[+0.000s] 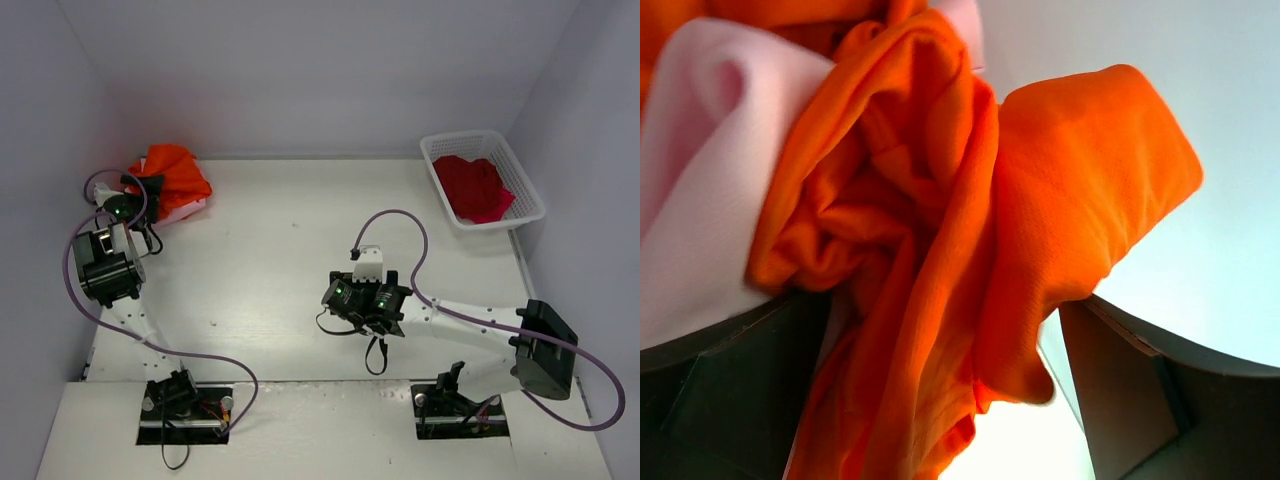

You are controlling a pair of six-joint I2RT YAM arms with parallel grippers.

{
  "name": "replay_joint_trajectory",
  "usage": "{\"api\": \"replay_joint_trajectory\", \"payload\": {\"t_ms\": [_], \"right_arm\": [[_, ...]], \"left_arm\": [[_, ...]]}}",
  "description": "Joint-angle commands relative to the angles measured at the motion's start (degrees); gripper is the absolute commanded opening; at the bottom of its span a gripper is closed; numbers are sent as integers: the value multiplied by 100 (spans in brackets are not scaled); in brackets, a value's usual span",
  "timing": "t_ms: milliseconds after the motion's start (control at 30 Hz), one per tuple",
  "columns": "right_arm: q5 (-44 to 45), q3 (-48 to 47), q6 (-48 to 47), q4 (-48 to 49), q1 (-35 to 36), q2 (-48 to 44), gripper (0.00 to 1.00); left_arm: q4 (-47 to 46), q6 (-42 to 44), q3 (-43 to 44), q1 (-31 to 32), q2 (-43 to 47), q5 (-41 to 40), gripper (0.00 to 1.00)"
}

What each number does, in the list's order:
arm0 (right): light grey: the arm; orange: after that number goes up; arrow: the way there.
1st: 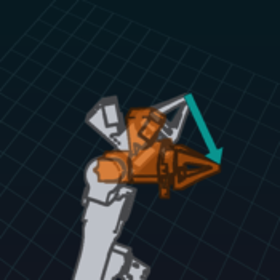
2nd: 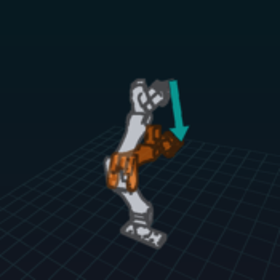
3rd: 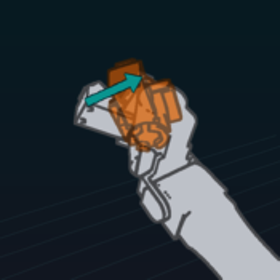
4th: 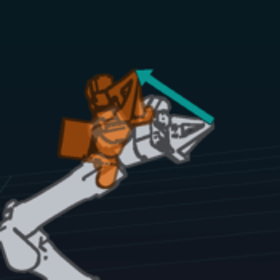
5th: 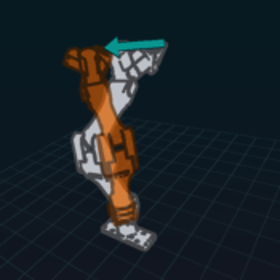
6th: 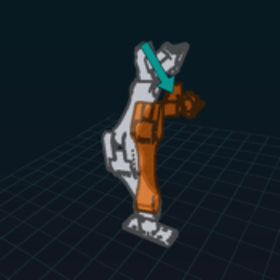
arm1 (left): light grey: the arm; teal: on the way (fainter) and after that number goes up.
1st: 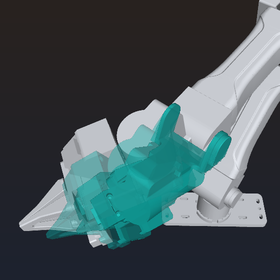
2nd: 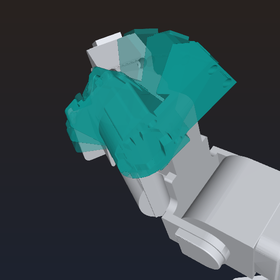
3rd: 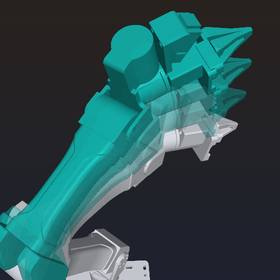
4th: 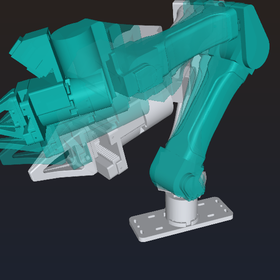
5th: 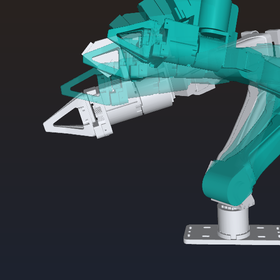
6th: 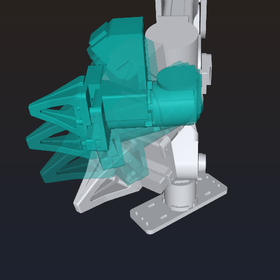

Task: Fold and stack the t-shirts
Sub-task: Put the neatly folded tshirt into the corner of the board with the left arm

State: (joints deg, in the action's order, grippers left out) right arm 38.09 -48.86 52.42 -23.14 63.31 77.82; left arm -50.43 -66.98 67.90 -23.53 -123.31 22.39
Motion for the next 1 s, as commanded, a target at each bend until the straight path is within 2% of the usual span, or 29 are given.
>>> {"api": "replay_joint_trajectory", "payload": {"t_ms": [0, 233, 533, 700, 833, 967], "right_arm": [[155, -19, 101, -24, -38, -223, 100], [164, 105, 128, -24, -38, -628, 100], [138, 61, 101, -24, -3, -593, 100], [129, 87, 101, -24, 15, -707, 100], [129, 43, 93, -24, 15, -672, 100], [181, -88, 93, -16, 15, -558, 100]], "left_arm": [[-186, -87, -224, -55, 596, -428, 93], [279, 325, -576, -47, 1404, -982, 93], [1087, 607, -708, -47, 2117, -1465, 93], [1220, 669, -953, -38, 2635, -1896, 93], [1500, 669, -972, -20, 3189, -1958, 93], [2379, 538, -629, -3, 3918, -1599, 93]]}}
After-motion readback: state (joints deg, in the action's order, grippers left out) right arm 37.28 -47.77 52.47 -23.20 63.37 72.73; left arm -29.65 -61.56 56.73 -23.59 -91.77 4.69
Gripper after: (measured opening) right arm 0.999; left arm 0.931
